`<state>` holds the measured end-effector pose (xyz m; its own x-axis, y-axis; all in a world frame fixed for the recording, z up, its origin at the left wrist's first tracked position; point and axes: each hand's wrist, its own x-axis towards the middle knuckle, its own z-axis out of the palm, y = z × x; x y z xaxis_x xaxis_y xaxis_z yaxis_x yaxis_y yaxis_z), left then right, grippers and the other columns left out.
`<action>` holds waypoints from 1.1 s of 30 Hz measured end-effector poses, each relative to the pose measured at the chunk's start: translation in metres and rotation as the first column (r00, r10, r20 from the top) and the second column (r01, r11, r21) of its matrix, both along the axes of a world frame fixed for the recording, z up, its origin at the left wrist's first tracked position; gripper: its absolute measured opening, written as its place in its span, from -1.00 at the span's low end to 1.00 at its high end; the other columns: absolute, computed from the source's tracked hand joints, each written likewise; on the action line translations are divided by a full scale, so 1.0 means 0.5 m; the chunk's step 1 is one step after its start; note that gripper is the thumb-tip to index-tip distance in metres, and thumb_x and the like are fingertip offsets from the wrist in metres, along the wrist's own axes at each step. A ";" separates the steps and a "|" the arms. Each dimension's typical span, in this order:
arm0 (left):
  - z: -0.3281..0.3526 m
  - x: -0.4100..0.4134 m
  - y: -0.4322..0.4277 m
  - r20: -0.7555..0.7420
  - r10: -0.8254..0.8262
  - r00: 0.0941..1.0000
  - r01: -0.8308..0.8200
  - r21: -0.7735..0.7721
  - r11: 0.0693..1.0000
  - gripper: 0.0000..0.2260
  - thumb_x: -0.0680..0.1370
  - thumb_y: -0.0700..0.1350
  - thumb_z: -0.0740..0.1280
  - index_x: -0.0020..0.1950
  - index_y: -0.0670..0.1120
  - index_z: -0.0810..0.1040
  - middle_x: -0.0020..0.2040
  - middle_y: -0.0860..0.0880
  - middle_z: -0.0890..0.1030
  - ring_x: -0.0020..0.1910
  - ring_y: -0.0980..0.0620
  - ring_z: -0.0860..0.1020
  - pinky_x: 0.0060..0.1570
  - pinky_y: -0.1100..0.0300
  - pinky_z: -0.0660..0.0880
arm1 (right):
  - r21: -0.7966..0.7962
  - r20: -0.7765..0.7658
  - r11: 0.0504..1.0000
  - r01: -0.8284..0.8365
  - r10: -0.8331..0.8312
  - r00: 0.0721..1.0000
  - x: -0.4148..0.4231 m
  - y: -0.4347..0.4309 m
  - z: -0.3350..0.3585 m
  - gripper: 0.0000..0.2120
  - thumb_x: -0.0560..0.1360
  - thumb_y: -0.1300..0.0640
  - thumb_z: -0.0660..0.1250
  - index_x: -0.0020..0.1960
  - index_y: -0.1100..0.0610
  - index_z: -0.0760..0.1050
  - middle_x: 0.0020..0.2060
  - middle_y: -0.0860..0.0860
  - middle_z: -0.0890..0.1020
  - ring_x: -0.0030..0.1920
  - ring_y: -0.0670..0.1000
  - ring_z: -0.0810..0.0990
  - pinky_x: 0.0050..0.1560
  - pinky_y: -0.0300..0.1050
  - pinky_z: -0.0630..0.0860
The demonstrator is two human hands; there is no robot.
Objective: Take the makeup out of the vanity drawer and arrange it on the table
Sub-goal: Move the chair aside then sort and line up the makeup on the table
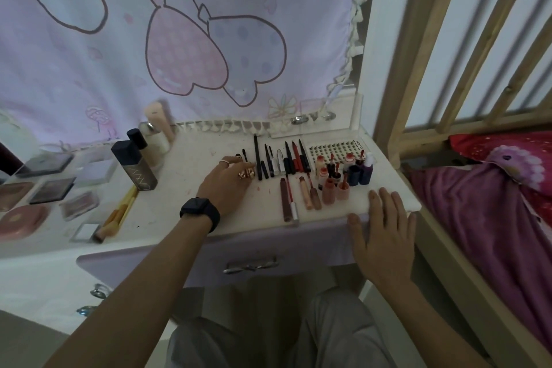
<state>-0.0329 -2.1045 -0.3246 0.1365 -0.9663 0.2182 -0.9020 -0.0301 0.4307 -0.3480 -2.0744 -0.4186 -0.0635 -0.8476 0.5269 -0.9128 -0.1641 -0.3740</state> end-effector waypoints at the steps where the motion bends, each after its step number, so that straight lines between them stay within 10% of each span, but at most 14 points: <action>1: 0.003 0.001 0.003 0.005 -0.006 1.000 0.006 -0.001 1.000 -0.73 0.63 0.00 0.30 0.33 0.12 0.56 0.39 0.02 0.42 0.14 -0.05 0.55 0.10 0.07 0.53 | 0.017 -0.010 1.000 -0.003 0.003 1.000 -0.003 0.001 0.005 -0.33 0.61 -0.26 0.02 0.53 0.16 0.32 0.53 0.14 0.33 0.58 0.14 0.17 0.53 0.33 0.08; 15: -0.044 0.103 0.217 0.031 0.055 0.998 -0.053 -0.054 0.997 -0.70 0.64 -0.02 0.22 0.36 0.18 0.48 0.36 0.09 0.43 0.29 0.09 0.40 0.16 0.23 0.39 | -0.242 -0.029 0.845 -0.477 0.486 0.874 0.217 0.086 0.134 -0.66 0.55 -0.01 0.29 0.20 0.16 0.60 0.23 0.12 0.60 0.26 0.16 0.53 0.32 0.08 0.43; 25: 0.047 0.242 0.231 -0.221 0.337 0.915 -0.383 -0.222 0.897 -0.59 0.53 -0.07 0.38 0.37 0.05 0.43 0.28 0.00 0.42 0.26 -0.06 0.42 0.15 0.14 0.43 | 0.253 -0.192 0.717 -0.649 0.695 0.693 0.482 0.031 0.118 -0.52 0.64 -0.15 0.05 0.47 0.02 0.40 0.48 0.02 0.42 0.47 0.08 0.35 0.44 0.06 0.31; 33: 0.069 0.284 0.144 -0.128 0.614 0.779 -0.622 -0.038 0.782 -0.22 0.44 0.32 0.36 0.50 -0.07 0.24 0.41 -0.11 0.46 0.46 -0.15 0.25 0.39 -0.12 0.22 | 0.153 -0.256 0.758 -0.635 0.651 0.715 0.485 0.030 0.096 -0.49 0.62 -0.16 0.05 0.39 0.05 0.53 0.36 0.05 0.57 0.36 0.10 0.52 0.36 0.04 0.43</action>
<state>0.1092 -2.0327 -0.2901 0.7246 -0.6478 0.2351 -0.6506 -0.5305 0.5434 -0.1056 -2.0592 -0.3705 0.6472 -0.6552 0.3898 -0.6582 -0.7382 -0.1480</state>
